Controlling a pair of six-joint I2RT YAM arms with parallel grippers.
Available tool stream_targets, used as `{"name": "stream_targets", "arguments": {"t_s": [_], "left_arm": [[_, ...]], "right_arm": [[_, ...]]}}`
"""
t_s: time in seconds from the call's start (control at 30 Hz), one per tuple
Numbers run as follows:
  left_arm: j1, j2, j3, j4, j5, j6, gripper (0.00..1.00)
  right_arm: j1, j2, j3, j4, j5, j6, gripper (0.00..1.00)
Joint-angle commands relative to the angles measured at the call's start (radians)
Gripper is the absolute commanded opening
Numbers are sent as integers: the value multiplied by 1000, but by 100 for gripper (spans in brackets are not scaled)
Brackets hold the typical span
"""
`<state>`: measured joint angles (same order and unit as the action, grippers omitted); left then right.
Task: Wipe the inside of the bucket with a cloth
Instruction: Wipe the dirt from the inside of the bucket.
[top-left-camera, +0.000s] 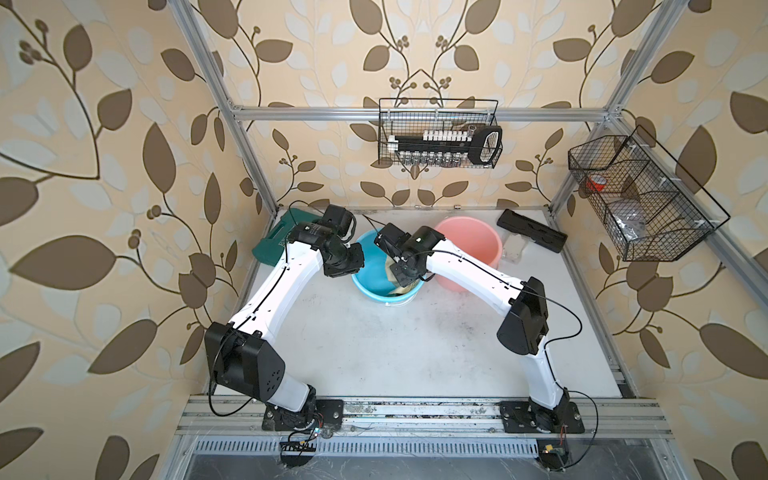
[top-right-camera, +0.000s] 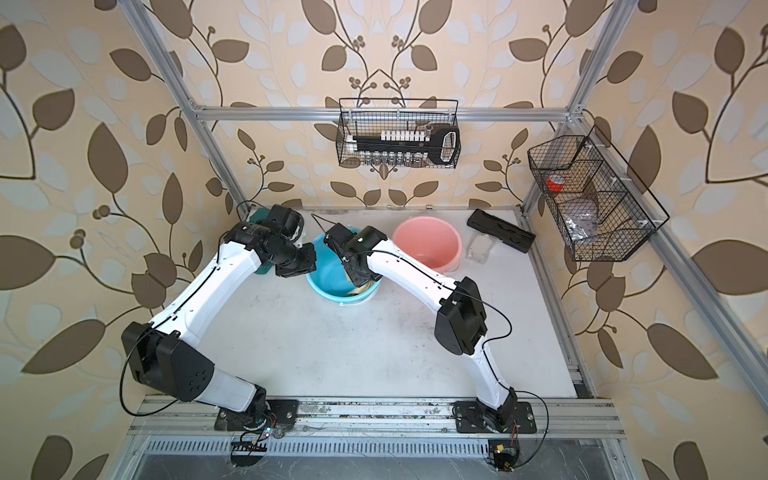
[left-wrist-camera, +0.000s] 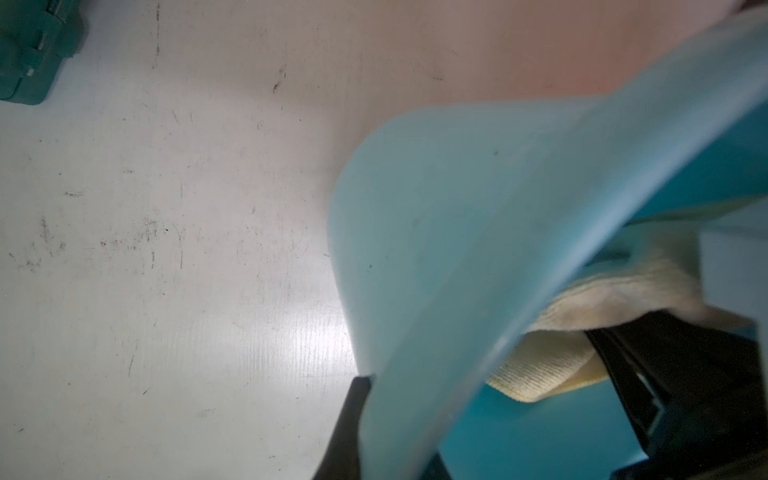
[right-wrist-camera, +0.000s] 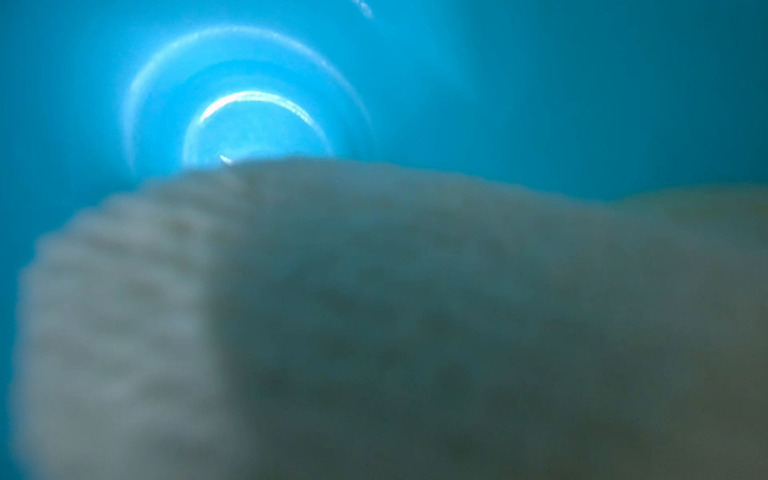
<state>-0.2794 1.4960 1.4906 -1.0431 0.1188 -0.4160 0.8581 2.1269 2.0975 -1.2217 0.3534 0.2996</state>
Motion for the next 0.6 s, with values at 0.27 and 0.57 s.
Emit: {"name": "stream_targets", "arguments": {"t_s": [0.27,0.57], "left_arm": [[20,-44,50,66,-174,-3,0],[22,-45,36,69,-208,6,0]], "right_arm": [[0,-257,-218,-82,-400,24,0],[-30,-416,-276,-113,-165,80,0]]}}
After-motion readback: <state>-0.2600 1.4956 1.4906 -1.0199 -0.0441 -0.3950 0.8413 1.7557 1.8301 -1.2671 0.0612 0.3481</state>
